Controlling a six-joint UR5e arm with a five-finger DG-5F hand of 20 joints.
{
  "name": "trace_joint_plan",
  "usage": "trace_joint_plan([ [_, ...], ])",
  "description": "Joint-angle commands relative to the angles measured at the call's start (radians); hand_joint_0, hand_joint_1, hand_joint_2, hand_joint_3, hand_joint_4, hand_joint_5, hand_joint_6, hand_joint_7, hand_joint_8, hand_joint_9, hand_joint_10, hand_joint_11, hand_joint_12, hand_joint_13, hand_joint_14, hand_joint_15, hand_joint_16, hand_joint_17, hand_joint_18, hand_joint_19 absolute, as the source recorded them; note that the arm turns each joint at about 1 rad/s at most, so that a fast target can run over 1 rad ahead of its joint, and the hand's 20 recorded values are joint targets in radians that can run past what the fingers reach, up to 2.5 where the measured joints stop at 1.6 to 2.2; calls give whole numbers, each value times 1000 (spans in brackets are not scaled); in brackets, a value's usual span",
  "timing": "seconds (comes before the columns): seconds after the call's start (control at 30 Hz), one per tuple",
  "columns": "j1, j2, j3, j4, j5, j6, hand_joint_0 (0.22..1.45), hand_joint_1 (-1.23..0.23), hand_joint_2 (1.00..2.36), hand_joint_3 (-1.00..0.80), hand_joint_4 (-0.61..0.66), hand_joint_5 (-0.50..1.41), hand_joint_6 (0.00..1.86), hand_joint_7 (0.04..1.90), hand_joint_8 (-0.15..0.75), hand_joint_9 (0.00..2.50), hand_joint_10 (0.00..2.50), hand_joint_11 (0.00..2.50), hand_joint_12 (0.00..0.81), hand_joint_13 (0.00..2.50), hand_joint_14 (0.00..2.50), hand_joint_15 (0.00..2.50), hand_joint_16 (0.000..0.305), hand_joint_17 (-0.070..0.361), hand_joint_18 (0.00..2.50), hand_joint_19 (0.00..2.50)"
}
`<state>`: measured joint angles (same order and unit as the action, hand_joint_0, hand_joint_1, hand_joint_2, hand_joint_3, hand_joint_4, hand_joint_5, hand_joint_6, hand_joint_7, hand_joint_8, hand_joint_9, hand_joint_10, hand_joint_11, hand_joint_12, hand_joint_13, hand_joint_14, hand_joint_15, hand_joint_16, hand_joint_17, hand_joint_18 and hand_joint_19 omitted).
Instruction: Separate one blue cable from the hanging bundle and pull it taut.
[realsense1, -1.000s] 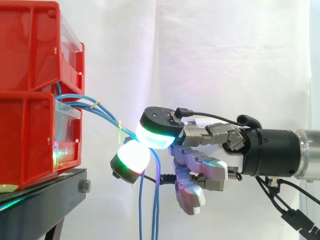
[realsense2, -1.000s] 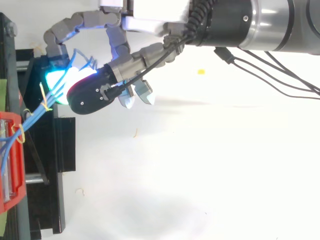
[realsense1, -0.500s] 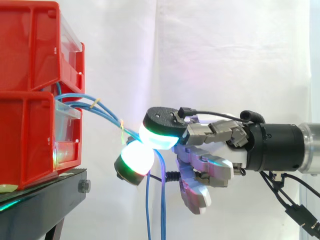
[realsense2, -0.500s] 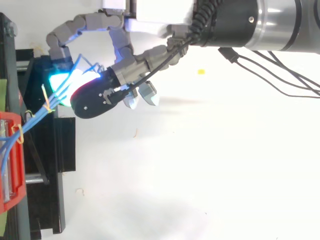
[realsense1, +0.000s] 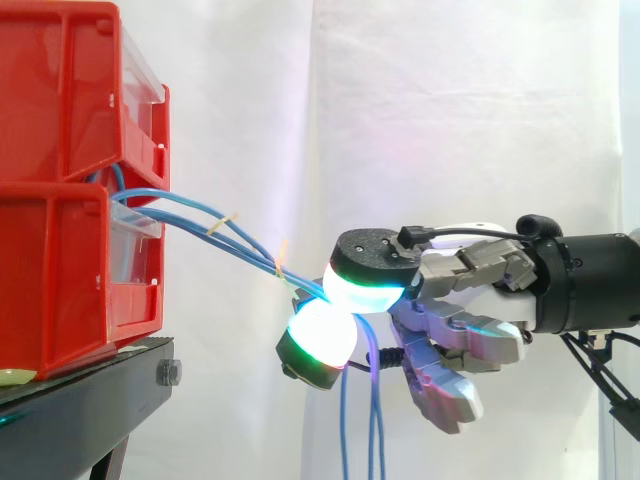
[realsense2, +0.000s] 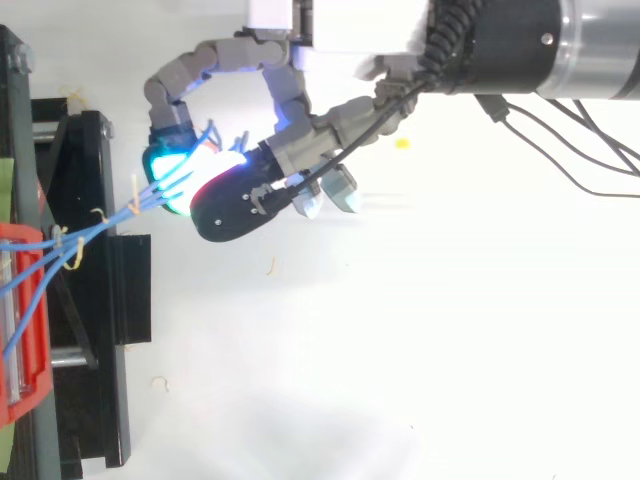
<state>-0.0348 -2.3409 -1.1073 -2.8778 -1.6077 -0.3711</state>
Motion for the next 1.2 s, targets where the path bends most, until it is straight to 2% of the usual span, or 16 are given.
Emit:
trace_joint_plan([
  [0.0, 0, 17, -17, -3, 2, 0, 692, -726, 1018, -213, 52, 143, 503, 1311, 68, 1999, 14, 287, 240, 1654, 15, 322, 69, 154, 2002, 342],
  [0.47, 4, 18, -14, 0, 2, -2, 685, -714, 1017, -249, 52, 142, 503, 1319, 66, 1997, 14, 285, 235, 1658, 15, 330, 67, 151, 1975, 374],
  [0.53, 4, 17, -14, 0, 2, -2, 607, -675, 1012, -352, 76, 141, 502, 1336, 62, 1984, 14, 290, 230, 1652, 14, 344, 70, 157, 1969, 376],
  [0.6, 6, 17, -9, 2, 2, -2, 492, -570, 1000, -500, 100, 143, 503, 1328, 72, 2007, 12, 245, 243, 1681, 13, 305, 76, 171, 2036, 324],
  [0.67, 6, 17, -3, 0, 3, -2, 459, -473, 1000, -500, 108, 145, 503, 1312, 79, 2037, 11, 224, 254, 1699, 12, 290, 79, 178, 2073, 296],
  [0.87, 7, 17, 3, 2, 22, -2, 510, -246, 1000, -500, 56, 147, 503, 1296, 54, 2040, 15, 247, 242, 1676, 15, 311, 75, 168, 1990, 321],
  [1.0, 7, 17, 3, 2, 31, -2, 553, -270, 1000, -500, 37, 145, 503, 1289, 47, 2037, 13, 260, 231, 1659, 14, 328, 70, 158, 1920, 354],
  [1.17, 7, 17, 1, 2, 48, -2, 630, -433, 1000, -500, 16, 145, 503, 1279, 54, 2033, 14, 302, 233, 1645, 14, 337, 67, 152, 1873, 379],
])
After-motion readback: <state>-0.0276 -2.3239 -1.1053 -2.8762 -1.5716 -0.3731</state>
